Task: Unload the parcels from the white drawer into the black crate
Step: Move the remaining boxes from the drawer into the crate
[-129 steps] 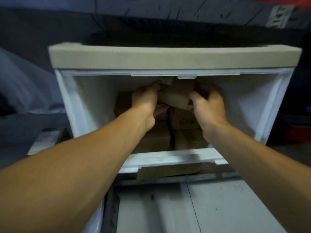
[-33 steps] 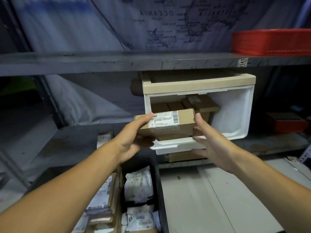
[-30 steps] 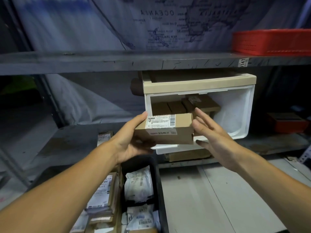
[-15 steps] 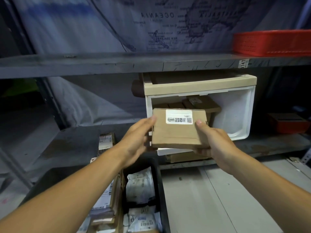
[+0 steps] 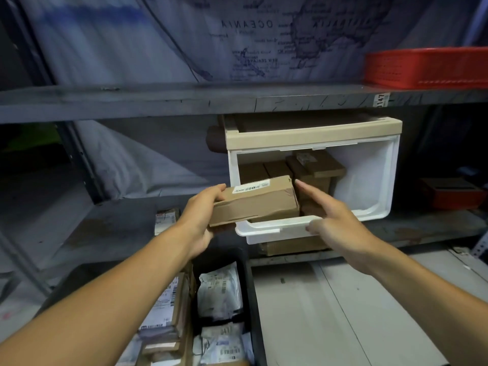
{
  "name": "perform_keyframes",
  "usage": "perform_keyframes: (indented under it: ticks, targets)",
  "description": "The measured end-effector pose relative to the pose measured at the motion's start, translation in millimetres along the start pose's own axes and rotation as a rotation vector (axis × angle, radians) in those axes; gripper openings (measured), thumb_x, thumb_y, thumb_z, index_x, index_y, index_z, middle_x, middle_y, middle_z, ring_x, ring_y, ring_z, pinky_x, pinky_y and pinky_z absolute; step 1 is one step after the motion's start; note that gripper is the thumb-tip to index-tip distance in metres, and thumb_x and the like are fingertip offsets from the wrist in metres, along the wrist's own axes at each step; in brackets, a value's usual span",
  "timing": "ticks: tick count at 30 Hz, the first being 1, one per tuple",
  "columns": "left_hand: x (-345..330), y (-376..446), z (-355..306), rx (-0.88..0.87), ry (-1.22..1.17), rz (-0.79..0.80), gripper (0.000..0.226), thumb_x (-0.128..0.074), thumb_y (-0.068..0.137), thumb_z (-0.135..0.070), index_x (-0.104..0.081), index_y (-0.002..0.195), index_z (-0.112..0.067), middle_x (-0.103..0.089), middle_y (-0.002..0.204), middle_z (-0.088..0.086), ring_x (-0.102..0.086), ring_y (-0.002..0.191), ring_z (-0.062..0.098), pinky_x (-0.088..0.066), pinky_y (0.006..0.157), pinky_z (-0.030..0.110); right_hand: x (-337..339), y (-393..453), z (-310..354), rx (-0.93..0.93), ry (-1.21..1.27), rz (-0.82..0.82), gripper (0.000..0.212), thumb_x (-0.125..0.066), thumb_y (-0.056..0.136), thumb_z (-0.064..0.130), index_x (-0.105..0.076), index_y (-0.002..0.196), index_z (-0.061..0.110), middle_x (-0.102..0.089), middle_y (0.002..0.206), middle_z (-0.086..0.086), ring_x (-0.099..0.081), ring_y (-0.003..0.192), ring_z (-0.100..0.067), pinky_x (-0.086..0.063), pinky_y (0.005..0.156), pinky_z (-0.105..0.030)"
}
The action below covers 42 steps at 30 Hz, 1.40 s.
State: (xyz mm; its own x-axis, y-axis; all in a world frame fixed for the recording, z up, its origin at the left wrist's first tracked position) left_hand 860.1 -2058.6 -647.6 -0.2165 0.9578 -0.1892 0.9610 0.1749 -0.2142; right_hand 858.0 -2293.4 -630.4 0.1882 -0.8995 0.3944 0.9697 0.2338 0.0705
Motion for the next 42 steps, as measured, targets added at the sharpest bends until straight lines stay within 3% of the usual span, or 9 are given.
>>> perform_keyframes:
  ticks: [4, 9, 13, 17, 21, 27, 31, 36, 42]
  targets:
    - [9, 0, 3, 0.032, 0.021, -0.039, 0.036, -0.049, 0.092, -0.016, -0.068, 0.122, -0.019, -0.065, 0.115, 0.01, -0.06, 0.085, 0.022, -0.053, 0.046, 0.028, 0, -1, 17, 0.135, -0.219, -0.076, 0.068, -0.076, 0.092, 0.02, -0.044, 0.144, 0.049, -0.029, 0.162, 0.018, -0.029, 0.147, -0.006, -0.035, 0.112, -0.032]
    - [3, -9, 12, 0.121, 0.088, 0.036, 0.031, -0.054, 0.098, -0.037, -0.066, 0.112, -0.012, -0.059, 0.088, 0.012, -0.055, 0.059, 0.019, -0.046, 0.039, 0.024, -2, 4, 27, 0.191, -0.113, -0.109, 0.053, -0.077, 0.09, 0.026, -0.053, 0.134, 0.042, -0.061, 0.134, 0.02, -0.053, 0.129, -0.006, -0.046, 0.111, -0.041]
    - [1, -7, 14, 0.121, 0.169, 0.174, 0.063, -0.047, 0.091, -0.074, -0.059, 0.127, -0.024, -0.066, 0.112, 0.015, -0.055, 0.052, 0.015, -0.046, 0.043, 0.023, 5, 3, 10, 0.053, -0.183, -0.164, 0.036, -0.066, 0.095, 0.045, -0.056, 0.128, 0.034, -0.064, 0.123, 0.013, -0.059, 0.113, -0.007, -0.052, 0.096, -0.033]
    - [-6, -8, 13, 0.017, 0.304, 0.216, 0.06, -0.043, 0.093, -0.073, -0.063, 0.127, -0.028, -0.07, 0.112, 0.007, -0.051, 0.053, 0.012, -0.039, 0.043, 0.021, 10, 2, -2, -0.089, -0.216, -0.225, 0.037, -0.056, 0.096, 0.059, -0.061, 0.113, 0.027, -0.066, 0.111, 0.007, -0.059, 0.1, -0.012, -0.055, 0.087, -0.039]
    - [1, -12, 3, -0.125, 0.513, 0.127, 0.032, -0.063, 0.097, -0.042, -0.065, 0.122, -0.023, -0.074, 0.09, 0.001, -0.049, 0.05, 0.008, -0.036, 0.042, 0.021, 6, 2, -10, -0.194, -0.1, -0.249, 0.038, -0.057, 0.095, 0.059, -0.066, 0.1, 0.022, -0.067, 0.103, 0.0, -0.061, 0.096, -0.018, -0.057, 0.091, -0.046]
    - [29, -26, -11, -0.166, 0.512, -0.057, 0.026, -0.066, 0.095, -0.041, -0.066, 0.117, -0.027, -0.073, 0.088, -0.005, -0.056, 0.063, 0.01, -0.039, 0.047, 0.022, -20, -3, -12, -0.3, 0.172, -0.184, 0.023, -0.059, 0.102, 0.04, -0.063, 0.119, 0.026, -0.067, 0.112, -0.002, -0.064, 0.099, -0.023, -0.062, 0.084, -0.037]
    - [58, -36, -11, -0.158, 0.408, -0.12, 0.02, -0.069, 0.093, -0.034, -0.072, 0.108, -0.02, -0.078, 0.089, -0.003, -0.067, 0.07, 0.009, -0.048, 0.052, 0.023, -46, -5, -6, -0.388, 0.36, -0.127, 0.009, -0.056, 0.104, 0.028, -0.062, 0.106, 0.022, -0.067, 0.105, -0.006, -0.065, 0.099, -0.026, -0.059, 0.079, -0.034]
    - [113, -42, -4, -0.145, 0.358, -0.221, 0.016, -0.073, 0.091, -0.028, -0.077, 0.097, -0.014, -0.079, 0.088, 0.003, -0.076, 0.085, 0.021, -0.061, 0.078, 0.035, -93, -2, 3, -0.417, 0.451, -0.065, 0.008, -0.06, 0.102, 0.023, -0.065, 0.104, 0.018, -0.074, 0.093, -0.005, -0.071, 0.089, -0.021, -0.06, 0.071, -0.033]
    - [175, -37, 7, -0.096, 0.383, -0.322, 0.007, -0.072, 0.091, -0.022, -0.073, 0.096, -0.018, -0.076, 0.076, -0.003, -0.07, 0.065, 0.011, -0.058, 0.066, 0.031, -154, 17, -3, -0.459, 0.395, 0.024, 0.01, -0.061, 0.1, 0.017, -0.067, 0.102, 0.009, -0.071, 0.059, -0.001, -0.067, 0.057, -0.015, -0.058, 0.062, -0.035]
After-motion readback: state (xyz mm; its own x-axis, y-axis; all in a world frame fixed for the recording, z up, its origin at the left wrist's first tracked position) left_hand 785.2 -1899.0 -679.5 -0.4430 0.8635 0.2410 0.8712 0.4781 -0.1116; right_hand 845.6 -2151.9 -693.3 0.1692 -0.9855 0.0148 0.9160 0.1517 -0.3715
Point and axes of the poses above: each hand's wrist, its own y-axis towards the middle knuckle, its own x-axis out of the back of the hand, z = x × y, the point moved 10 cm from there along y, towards the middle knuckle
